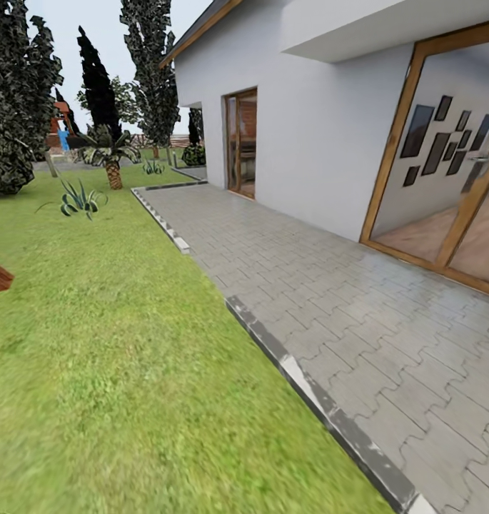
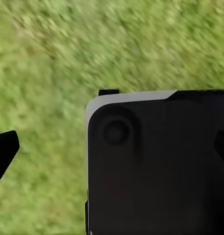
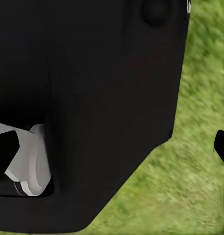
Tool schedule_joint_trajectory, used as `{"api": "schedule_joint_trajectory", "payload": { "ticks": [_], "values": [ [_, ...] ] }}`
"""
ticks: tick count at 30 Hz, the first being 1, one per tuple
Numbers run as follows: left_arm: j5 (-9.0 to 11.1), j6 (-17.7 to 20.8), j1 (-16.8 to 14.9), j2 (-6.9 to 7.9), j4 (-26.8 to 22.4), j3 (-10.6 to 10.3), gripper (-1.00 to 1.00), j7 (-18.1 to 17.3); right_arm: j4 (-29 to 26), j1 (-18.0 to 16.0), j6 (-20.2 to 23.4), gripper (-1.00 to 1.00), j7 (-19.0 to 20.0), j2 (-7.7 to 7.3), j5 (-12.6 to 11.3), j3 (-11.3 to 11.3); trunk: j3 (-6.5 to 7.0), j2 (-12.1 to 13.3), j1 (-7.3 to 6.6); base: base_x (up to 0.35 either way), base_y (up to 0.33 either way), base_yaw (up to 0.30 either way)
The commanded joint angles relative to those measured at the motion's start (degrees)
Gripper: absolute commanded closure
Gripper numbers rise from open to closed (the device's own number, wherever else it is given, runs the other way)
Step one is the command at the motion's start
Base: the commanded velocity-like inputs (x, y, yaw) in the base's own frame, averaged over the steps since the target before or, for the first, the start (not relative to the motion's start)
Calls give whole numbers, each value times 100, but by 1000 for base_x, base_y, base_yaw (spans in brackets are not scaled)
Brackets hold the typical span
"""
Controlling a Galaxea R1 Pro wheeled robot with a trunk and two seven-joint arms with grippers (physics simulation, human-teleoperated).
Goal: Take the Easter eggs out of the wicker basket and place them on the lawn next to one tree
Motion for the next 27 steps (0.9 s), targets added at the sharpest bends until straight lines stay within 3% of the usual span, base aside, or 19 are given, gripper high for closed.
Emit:
{"api": "schedule_joint_trajectory", "payload": {
  "ticks": [1, 27],
  "values": [
    [-3, -18, -4, 0, 5, -6, -100, 5, -5, 2, -12, -100, -6, 1, 7, 4, -9, -3, 4, 319, 117, 237],
    [-3, -19, -5, 0, 5, -6, -100, 4, -2, 2, -12, -100, -6, 1, 7, 4, -116, -3, 4, 319, 117, 237]
  ]
}}
